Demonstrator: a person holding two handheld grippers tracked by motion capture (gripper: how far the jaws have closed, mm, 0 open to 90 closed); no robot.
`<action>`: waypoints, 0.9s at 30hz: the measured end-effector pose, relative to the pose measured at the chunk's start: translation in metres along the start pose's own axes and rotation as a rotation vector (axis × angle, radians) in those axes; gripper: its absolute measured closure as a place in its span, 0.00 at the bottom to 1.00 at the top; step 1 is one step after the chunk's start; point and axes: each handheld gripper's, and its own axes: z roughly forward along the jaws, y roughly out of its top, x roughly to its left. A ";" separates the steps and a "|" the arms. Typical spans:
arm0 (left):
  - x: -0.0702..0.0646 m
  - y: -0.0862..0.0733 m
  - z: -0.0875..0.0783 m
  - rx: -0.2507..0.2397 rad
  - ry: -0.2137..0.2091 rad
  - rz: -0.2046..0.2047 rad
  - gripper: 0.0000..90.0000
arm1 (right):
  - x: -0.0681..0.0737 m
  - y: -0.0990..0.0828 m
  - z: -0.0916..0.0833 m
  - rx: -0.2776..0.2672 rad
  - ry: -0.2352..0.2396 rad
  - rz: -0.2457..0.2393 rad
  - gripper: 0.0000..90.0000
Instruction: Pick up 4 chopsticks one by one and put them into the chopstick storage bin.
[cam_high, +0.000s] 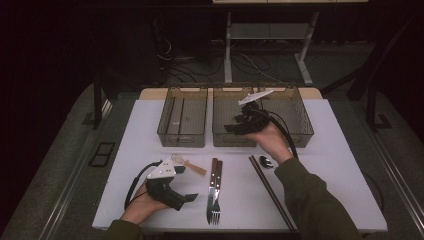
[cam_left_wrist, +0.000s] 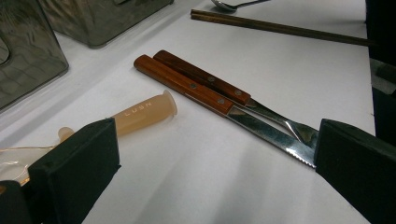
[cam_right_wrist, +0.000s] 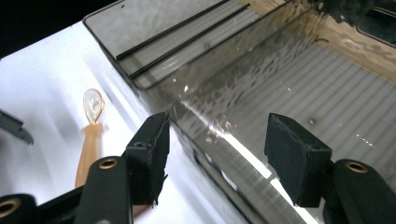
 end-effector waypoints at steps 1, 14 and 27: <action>0.000 0.000 0.000 0.001 0.000 0.001 0.00 | 0.000 -0.003 -0.003 -0.001 0.001 0.003 0.45; 0.001 0.000 0.000 0.017 0.005 0.014 0.00 | -0.004 -0.061 -0.036 0.033 -0.003 0.017 0.64; 0.001 0.000 0.001 0.016 0.010 0.011 0.00 | 0.012 -0.125 -0.060 0.114 -0.019 0.017 0.67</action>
